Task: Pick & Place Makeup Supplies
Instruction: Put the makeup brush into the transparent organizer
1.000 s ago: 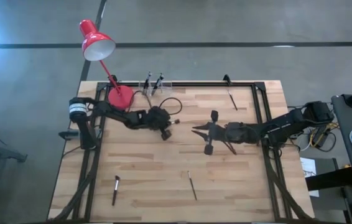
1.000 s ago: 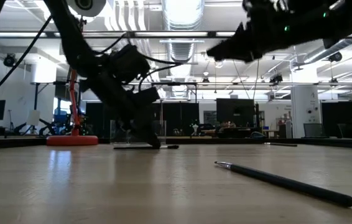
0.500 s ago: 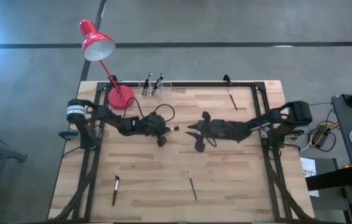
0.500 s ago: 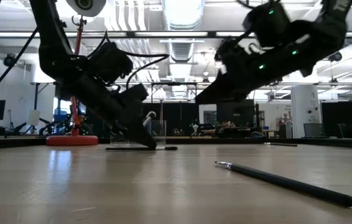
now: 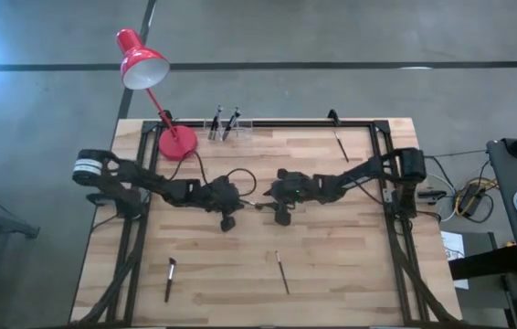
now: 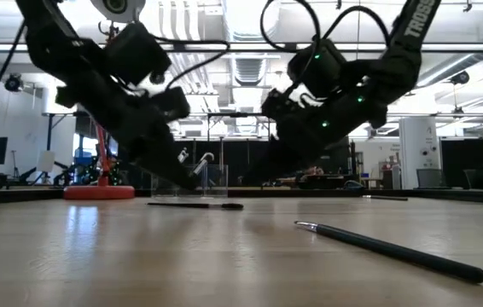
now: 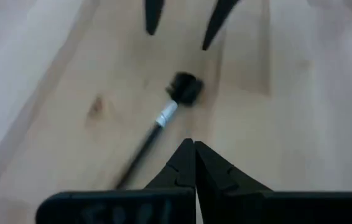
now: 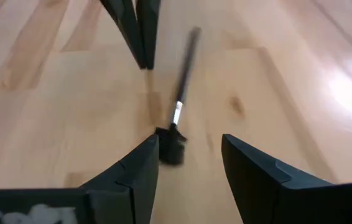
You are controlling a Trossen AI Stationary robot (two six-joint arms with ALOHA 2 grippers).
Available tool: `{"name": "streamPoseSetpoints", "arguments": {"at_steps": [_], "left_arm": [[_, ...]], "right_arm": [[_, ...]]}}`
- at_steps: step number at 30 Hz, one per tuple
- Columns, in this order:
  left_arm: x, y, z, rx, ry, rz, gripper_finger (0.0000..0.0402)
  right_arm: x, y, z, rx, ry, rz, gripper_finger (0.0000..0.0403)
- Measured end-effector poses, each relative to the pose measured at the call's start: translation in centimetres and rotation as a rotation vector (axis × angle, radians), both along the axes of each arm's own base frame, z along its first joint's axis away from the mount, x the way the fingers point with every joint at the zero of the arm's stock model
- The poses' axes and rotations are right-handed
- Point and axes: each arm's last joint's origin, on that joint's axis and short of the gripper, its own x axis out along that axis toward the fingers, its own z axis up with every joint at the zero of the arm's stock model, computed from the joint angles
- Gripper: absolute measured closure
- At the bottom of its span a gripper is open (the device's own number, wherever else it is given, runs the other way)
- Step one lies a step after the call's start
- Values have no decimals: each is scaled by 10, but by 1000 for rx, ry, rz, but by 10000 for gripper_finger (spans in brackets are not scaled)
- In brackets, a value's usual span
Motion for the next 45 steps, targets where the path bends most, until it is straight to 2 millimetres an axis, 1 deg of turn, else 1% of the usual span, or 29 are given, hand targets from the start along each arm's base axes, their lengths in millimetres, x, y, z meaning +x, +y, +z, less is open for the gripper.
{"name": "streamPoseSetpoints", "arguments": {"at_steps": [3, 5, 9, 13, 19, 26, 31, 34, 39, 45], "left_arm": [[-8, -9, 6, 38, 50, 4, 401], [-15, -13, 9, 75, 89, 37, 401], [-26, -13, 15, 106, 118, 114, 401], [-32, -12, 18, 99, 107, 136, 401], [-37, -12, 14, 98, 114, 144, 401], [-41, -11, 8, 92, 136, 156, 401], [-42, -10, 8, 101, 133, 182, 401], [-41, -10, 9, 100, 127, 183, 401], [-41, -10, 9, 101, 126, 183, 401], [-41, -10, 9, 101, 126, 183, 401]], "right_arm": [[7, 0, -4, 6, 8, 7, 232], [12, -1, -7, 12, 17, 3, 232], [22, -1, -12, 56, 63, -23, 236], [34, 1, -17, 120, 90, -62, 248], [47, 7, -12, 171, 120, -105, 258], [52, 11, -7, 235, 141, -137, 249], [53, 24, -5, 242, 142, -116, 248], [56, 32, -3, 202, 156, -143, 247], [57, 37, 0, 120, 207, -210, 247], [54, 38, -3, 102, 222, -207, 271]]}}
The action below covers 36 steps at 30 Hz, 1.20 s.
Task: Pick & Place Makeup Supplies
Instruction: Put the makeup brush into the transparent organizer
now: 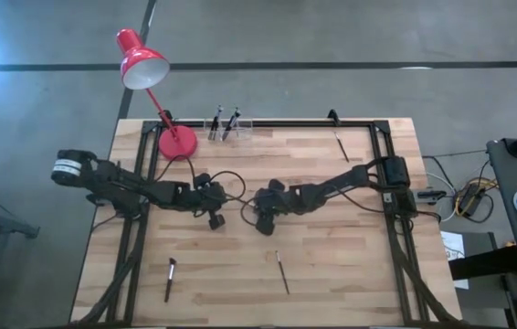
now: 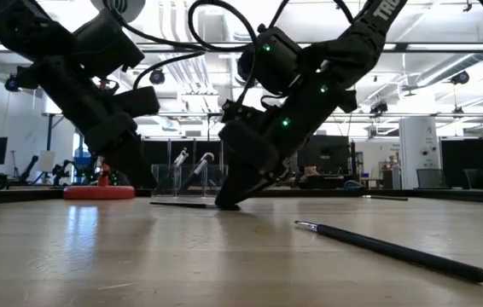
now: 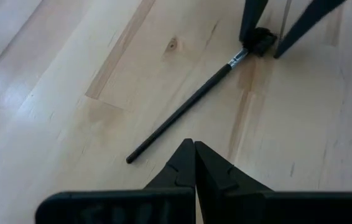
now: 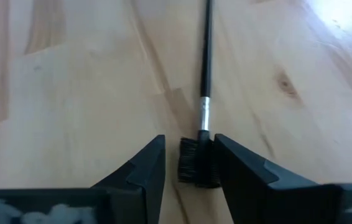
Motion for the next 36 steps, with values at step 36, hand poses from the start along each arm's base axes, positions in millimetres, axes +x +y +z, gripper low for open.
{"name": "streamPoseSetpoints", "arguments": {"at_steps": [36], "left_arm": [[9, -4, 14, -87, 46, -92, 296]], "right_arm": [[-2, 1, 4, -116, -19, 136, 392]]}}
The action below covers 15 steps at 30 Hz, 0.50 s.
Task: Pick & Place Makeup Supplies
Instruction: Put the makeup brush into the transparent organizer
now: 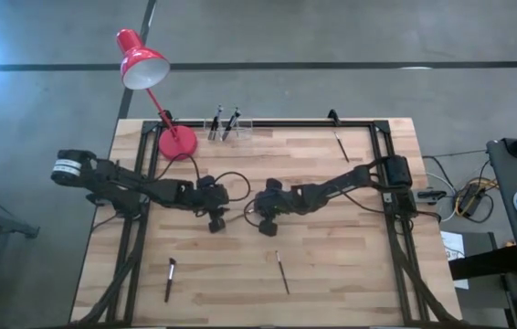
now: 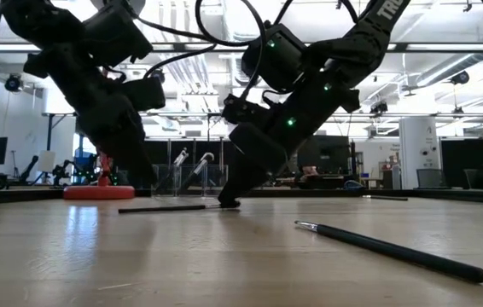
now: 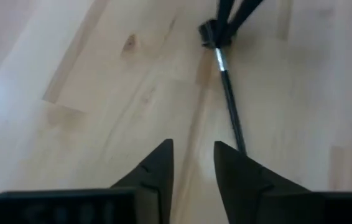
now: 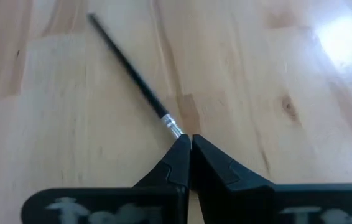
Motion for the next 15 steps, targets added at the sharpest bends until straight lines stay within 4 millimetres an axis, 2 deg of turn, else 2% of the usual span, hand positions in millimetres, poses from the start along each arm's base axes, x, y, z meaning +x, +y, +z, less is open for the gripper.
{"name": "streamPoseSetpoints", "arguments": {"at_steps": [5, 15], "left_arm": [[0, -2, 0, -9, 2, -11, 278], [-1, -4, -1, 10, 11, -3, 275]], "right_arm": [[1, 0, 6, -10, -30, -1, 392], [3, 2, 10, -16, -59, 5, 392]]}}
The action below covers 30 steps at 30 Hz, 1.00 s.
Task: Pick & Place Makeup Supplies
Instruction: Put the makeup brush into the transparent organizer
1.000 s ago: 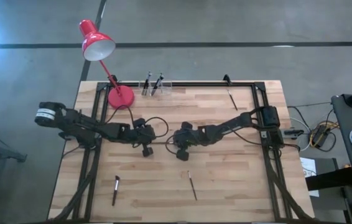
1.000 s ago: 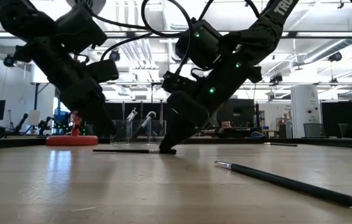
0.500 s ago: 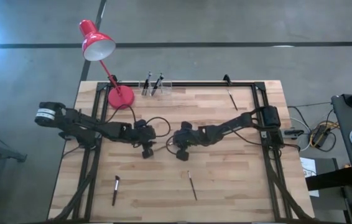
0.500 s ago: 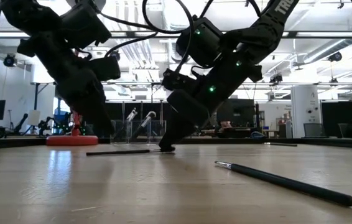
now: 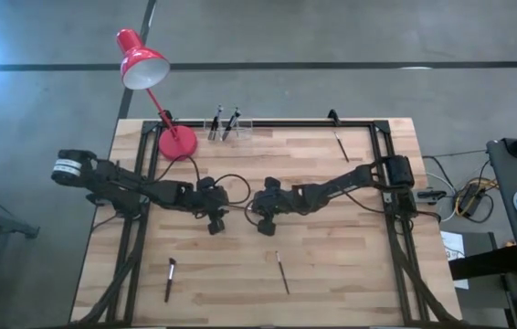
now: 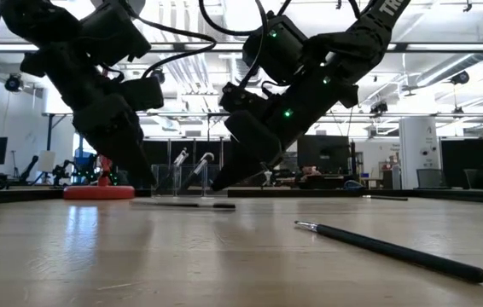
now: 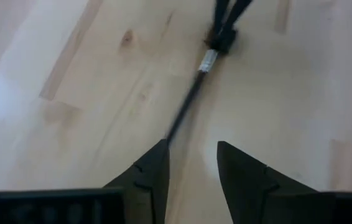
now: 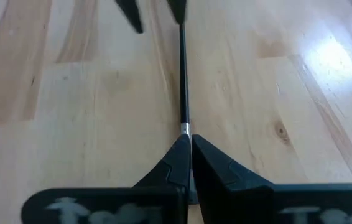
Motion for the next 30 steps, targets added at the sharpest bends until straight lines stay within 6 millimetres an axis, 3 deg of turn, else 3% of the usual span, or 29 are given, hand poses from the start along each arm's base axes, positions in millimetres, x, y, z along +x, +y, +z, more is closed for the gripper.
{"name": "streamPoseSetpoints", "arguments": {"at_steps": [13, 18, 24, 30], "left_arm": [[25, -1, -25, 115, 39, -101, 275], [32, -2, -23, 130, 38, -119, 275], [32, -2, -22, 131, 37, -120, 275], [31, -2, -24, 129, 56, -123, 275]], "right_arm": [[-3, 4, 2, -5, 35, 14, 385], [-10, 12, 9, -33, 88, 58, 348], [-12, 24, 4, -94, 118, 150, 296], [-10, 21, -9, -199, 156, 135, 282]]}}
